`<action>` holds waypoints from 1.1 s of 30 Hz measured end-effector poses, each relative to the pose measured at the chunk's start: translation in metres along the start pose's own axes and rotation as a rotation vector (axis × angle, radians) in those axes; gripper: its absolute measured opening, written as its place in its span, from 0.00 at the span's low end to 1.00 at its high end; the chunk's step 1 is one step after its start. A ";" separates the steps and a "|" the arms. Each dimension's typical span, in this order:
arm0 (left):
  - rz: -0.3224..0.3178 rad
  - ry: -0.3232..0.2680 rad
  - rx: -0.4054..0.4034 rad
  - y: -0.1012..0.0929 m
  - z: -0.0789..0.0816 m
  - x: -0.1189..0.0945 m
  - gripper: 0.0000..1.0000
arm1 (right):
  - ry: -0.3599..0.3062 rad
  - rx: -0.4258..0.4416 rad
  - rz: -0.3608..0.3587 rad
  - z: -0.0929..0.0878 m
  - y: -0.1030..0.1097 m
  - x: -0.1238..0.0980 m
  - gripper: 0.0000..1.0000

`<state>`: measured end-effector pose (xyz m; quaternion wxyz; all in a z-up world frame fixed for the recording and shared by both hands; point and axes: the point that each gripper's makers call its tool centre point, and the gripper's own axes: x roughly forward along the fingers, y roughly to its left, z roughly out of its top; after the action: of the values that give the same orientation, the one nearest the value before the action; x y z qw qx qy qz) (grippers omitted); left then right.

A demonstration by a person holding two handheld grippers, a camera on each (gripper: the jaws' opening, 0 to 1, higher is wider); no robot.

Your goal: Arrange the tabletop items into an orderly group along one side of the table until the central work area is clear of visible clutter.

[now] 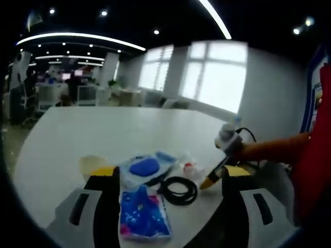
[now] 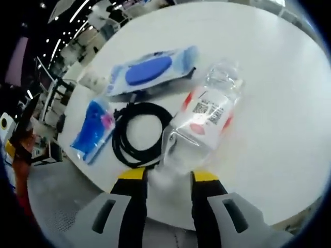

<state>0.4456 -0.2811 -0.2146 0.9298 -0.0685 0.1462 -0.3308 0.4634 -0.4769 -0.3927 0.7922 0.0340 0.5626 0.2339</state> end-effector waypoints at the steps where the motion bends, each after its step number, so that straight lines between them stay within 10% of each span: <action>1: -0.003 -0.002 0.000 0.000 0.000 0.000 0.77 | 0.003 0.002 -0.001 0.000 0.000 0.001 0.34; 33: -0.031 0.005 0.002 -0.005 -0.001 0.002 0.72 | -0.065 -0.052 -0.054 0.022 -0.002 -0.073 0.23</action>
<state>0.4441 -0.2862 -0.2155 0.9243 -0.0689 0.1470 -0.3454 0.4657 -0.5036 -0.3217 0.8167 0.0058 0.5311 0.2255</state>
